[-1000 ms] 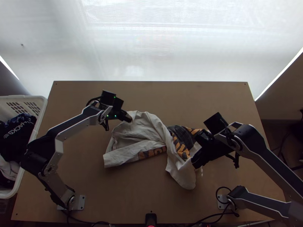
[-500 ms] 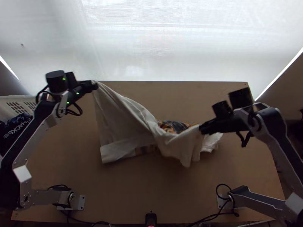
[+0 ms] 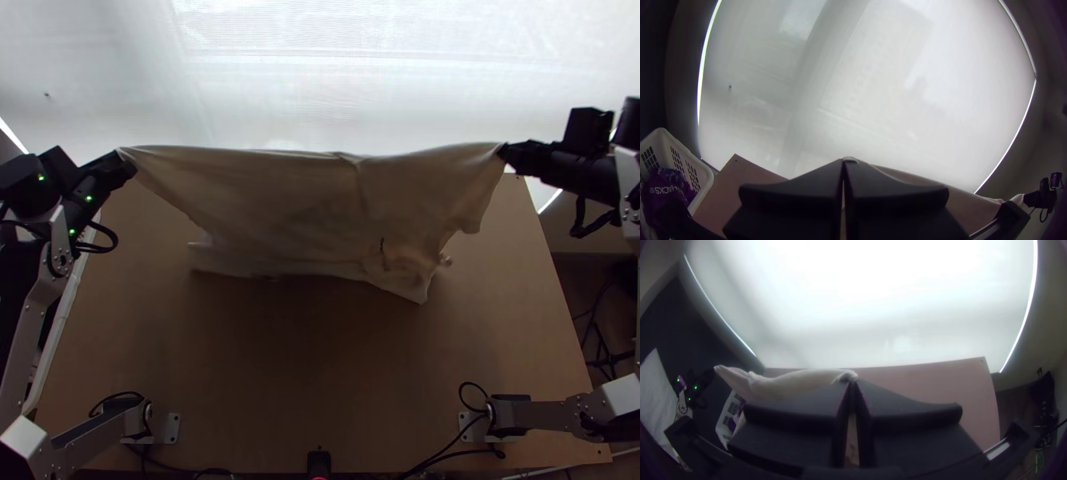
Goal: Fold the t-shirt
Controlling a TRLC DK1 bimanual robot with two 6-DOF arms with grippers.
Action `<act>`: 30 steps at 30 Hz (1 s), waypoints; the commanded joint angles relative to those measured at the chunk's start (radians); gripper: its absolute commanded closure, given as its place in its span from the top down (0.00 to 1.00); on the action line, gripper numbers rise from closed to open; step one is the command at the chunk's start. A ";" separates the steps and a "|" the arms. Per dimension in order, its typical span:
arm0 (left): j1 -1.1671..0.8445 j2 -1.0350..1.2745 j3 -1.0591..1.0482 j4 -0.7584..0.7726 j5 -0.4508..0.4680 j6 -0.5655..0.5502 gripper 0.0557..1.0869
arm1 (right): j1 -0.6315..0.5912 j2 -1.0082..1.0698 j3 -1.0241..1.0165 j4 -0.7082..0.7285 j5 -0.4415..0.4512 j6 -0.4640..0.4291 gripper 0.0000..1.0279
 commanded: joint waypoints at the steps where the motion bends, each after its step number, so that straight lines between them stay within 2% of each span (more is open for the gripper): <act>1: 0.049 -0.102 0.027 -0.016 -0.002 -0.023 0.04 | -0.044 0.048 0.182 0.088 0.024 0.063 0.03; 9: 0.104 -0.212 0.030 0.049 -0.002 -0.058 0.04 | -0.015 0.002 0.314 0.106 0.018 0.049 0.03; 15: 0.169 -0.320 0.041 0.052 -0.001 -0.143 0.04 | -0.012 -0.153 0.325 0.089 -0.048 0.003 0.03; 24: 0.178 -0.533 0.033 -0.146 0.078 -0.158 0.04 | 0.042 -0.351 0.294 -0.182 -0.070 -0.045 0.03; 30: 0.178 -0.597 0.088 -0.189 0.095 -0.158 0.04 | 0.078 -0.415 0.340 -0.291 -0.070 -0.051 0.03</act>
